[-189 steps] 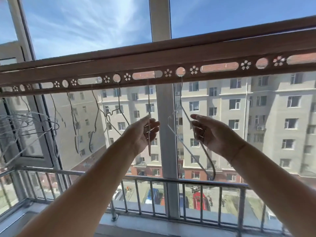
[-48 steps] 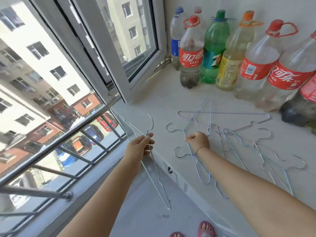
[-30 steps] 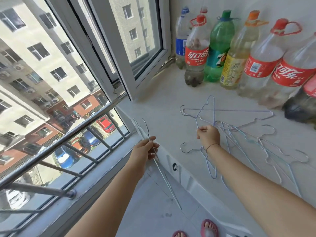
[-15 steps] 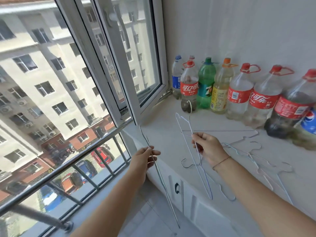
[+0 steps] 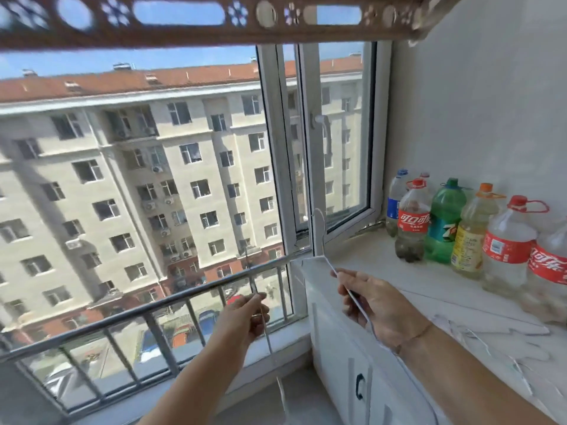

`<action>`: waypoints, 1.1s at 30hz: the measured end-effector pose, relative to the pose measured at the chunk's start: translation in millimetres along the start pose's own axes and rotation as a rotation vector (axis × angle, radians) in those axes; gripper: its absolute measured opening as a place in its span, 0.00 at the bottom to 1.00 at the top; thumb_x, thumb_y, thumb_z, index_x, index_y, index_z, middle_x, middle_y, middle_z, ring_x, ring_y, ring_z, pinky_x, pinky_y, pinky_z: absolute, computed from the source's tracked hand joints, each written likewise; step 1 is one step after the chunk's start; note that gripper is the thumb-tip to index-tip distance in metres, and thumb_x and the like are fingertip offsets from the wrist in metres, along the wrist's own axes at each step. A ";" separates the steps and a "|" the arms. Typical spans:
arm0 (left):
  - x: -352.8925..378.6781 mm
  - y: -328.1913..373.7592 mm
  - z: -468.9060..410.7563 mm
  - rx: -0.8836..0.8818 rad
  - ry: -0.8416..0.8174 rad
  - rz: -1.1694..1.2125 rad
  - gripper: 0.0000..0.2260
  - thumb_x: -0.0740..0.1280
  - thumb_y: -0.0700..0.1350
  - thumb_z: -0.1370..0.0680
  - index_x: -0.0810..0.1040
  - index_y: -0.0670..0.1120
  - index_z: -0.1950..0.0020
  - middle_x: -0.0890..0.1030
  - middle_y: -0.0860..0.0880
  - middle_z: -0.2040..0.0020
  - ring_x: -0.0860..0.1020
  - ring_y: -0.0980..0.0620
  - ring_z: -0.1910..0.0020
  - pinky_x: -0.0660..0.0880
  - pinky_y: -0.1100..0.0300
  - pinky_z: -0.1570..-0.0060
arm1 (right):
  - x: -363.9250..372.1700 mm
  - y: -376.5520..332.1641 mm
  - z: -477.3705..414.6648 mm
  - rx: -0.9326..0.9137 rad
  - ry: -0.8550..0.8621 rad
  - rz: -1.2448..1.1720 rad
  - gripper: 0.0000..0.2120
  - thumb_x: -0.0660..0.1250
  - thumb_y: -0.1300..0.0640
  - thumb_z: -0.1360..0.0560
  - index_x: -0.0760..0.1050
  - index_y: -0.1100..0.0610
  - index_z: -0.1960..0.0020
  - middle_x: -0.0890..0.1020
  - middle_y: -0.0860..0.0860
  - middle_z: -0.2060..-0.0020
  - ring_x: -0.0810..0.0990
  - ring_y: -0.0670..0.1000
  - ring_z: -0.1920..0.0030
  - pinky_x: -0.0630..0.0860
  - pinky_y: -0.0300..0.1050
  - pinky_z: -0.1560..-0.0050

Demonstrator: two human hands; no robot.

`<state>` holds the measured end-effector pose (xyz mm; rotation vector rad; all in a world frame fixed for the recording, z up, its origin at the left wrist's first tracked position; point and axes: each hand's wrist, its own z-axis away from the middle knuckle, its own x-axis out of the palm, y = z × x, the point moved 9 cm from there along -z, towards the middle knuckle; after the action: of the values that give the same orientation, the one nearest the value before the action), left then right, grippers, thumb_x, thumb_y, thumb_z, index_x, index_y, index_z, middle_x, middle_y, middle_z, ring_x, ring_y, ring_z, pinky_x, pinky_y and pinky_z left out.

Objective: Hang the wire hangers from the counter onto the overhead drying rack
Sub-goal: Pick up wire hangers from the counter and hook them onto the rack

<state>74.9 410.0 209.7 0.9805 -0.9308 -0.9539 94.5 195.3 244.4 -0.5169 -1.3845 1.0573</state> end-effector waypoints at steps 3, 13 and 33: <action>-38.6 23.2 43.4 0.046 0.074 0.026 0.06 0.63 0.39 0.22 0.77 0.38 0.50 0.76 0.46 0.72 0.73 0.54 0.75 0.68 0.66 0.78 | 52.2 6.1 26.3 0.028 -0.143 -0.034 0.17 0.67 0.61 0.34 0.76 0.67 0.47 0.75 0.53 0.73 0.72 0.46 0.75 0.72 0.35 0.75; -156.5 123.6 191.2 0.238 0.273 0.087 0.09 0.63 0.40 0.22 0.78 0.37 0.47 0.75 0.47 0.69 0.71 0.54 0.72 0.68 0.66 0.74 | 230.7 27.8 95.5 0.071 -0.482 0.026 0.16 0.68 0.59 0.36 0.77 0.65 0.50 0.73 0.52 0.73 0.71 0.45 0.76 0.70 0.34 0.76; -413.0 299.7 321.4 0.553 0.447 0.105 0.07 0.63 0.41 0.22 0.79 0.40 0.51 0.77 0.48 0.67 0.73 0.54 0.68 0.68 0.63 0.67 | 539.2 76.1 157.4 -0.144 -0.718 0.119 0.09 0.67 0.61 0.29 0.79 0.63 0.50 0.76 0.49 0.74 0.73 0.43 0.75 0.71 0.33 0.74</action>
<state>-282.9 797.3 502.3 1.5197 -0.8634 -0.3559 -153.9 638.0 496.7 -0.3317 -2.0899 1.3140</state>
